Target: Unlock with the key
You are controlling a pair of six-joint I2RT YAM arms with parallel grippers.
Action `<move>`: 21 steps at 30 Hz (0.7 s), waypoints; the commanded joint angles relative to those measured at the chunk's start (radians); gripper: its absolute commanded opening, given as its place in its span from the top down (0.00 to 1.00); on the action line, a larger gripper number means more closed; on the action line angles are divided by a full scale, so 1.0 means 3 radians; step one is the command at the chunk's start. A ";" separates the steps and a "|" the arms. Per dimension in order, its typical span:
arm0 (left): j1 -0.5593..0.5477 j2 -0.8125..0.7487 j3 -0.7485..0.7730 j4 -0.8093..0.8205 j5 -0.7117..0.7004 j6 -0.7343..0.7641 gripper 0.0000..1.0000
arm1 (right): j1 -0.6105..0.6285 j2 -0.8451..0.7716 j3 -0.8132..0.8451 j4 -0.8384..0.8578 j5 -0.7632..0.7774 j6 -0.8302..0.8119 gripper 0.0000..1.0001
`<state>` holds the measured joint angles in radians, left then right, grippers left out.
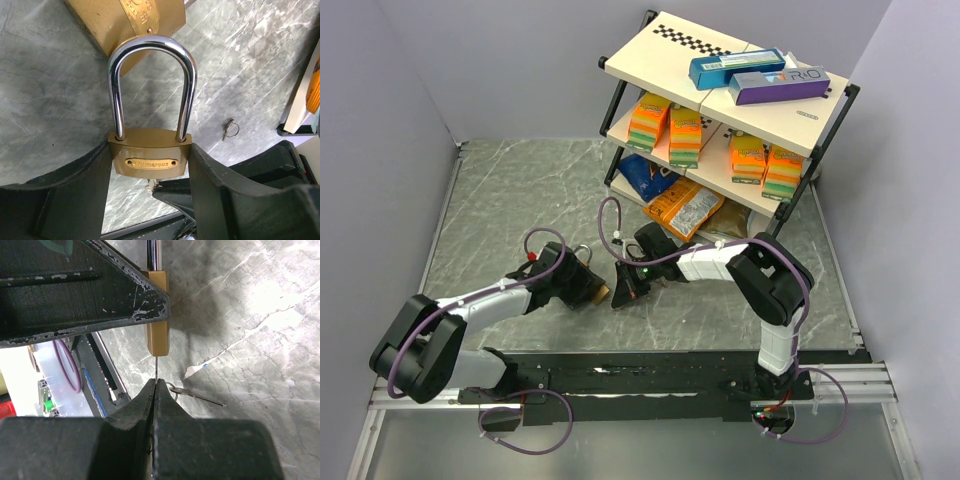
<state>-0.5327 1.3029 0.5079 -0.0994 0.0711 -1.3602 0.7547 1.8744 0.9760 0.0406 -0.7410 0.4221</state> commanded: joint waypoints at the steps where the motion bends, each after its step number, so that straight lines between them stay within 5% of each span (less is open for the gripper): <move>1: -0.0070 -0.0089 -0.0031 0.0158 0.0244 -0.0232 0.99 | -0.0036 -0.0132 0.0045 0.0258 0.0138 -0.0037 1.00; 21: -0.0101 -0.0171 -0.0088 0.0224 0.0320 -0.0288 0.99 | -0.0097 -0.0189 -0.0011 0.0284 0.0317 -0.0042 1.00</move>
<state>-0.5354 1.2850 0.4786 -0.0628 0.0677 -1.3994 0.7475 1.8633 0.9730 0.0364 -0.7208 0.4221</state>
